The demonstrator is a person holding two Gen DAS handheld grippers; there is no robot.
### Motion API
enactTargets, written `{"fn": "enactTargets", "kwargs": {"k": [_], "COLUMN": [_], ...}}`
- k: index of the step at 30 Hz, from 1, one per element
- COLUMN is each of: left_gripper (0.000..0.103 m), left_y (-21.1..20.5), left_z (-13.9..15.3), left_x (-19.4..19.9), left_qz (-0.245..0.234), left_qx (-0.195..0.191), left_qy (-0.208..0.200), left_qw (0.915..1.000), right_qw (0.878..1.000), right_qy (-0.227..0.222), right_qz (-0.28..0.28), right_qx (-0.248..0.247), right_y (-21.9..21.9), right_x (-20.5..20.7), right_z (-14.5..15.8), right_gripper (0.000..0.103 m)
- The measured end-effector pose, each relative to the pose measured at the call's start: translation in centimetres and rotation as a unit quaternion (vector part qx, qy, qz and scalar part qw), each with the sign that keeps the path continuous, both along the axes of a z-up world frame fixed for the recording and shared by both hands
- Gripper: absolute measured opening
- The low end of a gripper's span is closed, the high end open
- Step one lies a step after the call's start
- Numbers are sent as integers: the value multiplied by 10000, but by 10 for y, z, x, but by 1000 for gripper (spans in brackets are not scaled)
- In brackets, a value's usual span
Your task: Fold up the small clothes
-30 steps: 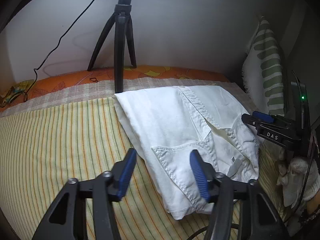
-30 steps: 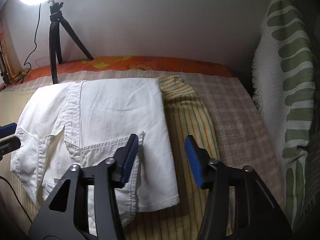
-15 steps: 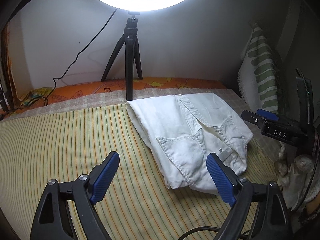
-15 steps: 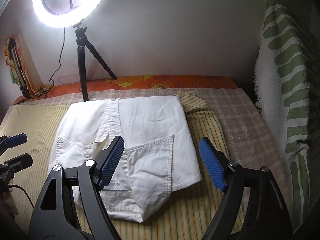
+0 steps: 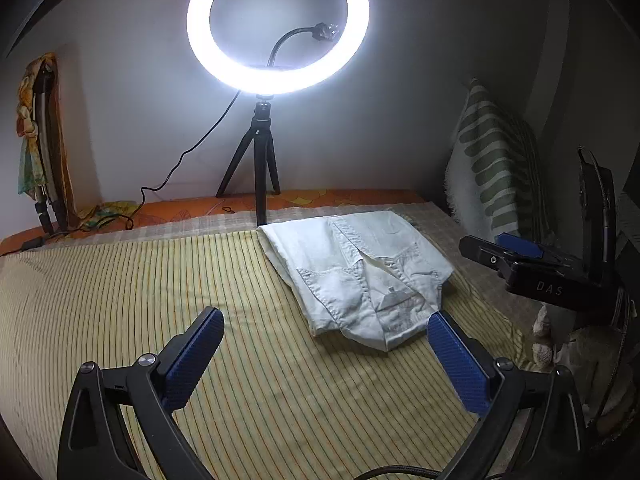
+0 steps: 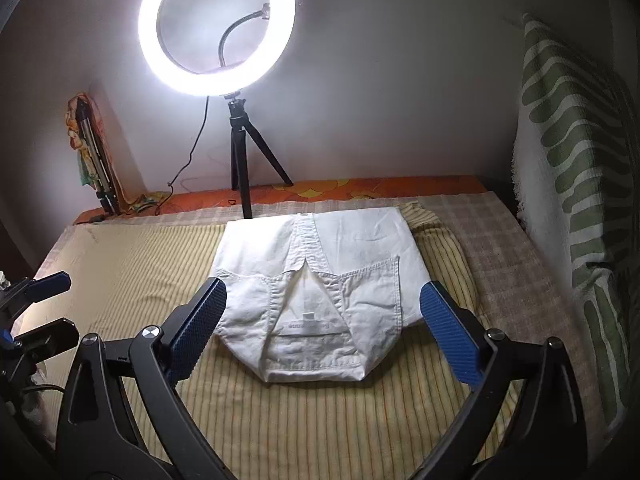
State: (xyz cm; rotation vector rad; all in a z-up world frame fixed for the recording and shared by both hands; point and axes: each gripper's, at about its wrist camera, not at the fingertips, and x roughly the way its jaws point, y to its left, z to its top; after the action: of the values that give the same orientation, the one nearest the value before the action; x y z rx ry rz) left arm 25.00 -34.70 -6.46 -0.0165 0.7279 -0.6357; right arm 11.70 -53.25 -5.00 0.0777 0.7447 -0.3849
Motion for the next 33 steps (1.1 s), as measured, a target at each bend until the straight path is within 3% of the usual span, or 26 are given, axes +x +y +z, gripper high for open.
{"fn": "enactTargets", "kwargs": {"k": [8, 15, 33], "left_gripper": [103, 103, 103], "left_y": [22, 42, 45], "left_z": [5, 0, 7], "left_x": [-49, -81, -109], "left_qz": [-5, 157, 334], "left_qx": [29, 187, 510], "left_qy": [-156, -191, -400], "left_qw": [9999, 9995, 9973], "right_qw": [9999, 9993, 9990], "right_qy": [-102, -224, -296], "right_qz": [-54, -97, -96], "right_qx": [-1, 288, 312], "right_y": [44, 66, 79], "right_x": [-43, -76, -89], "right_z": [2, -9, -8], "right_gripper": [100, 103, 103]}}
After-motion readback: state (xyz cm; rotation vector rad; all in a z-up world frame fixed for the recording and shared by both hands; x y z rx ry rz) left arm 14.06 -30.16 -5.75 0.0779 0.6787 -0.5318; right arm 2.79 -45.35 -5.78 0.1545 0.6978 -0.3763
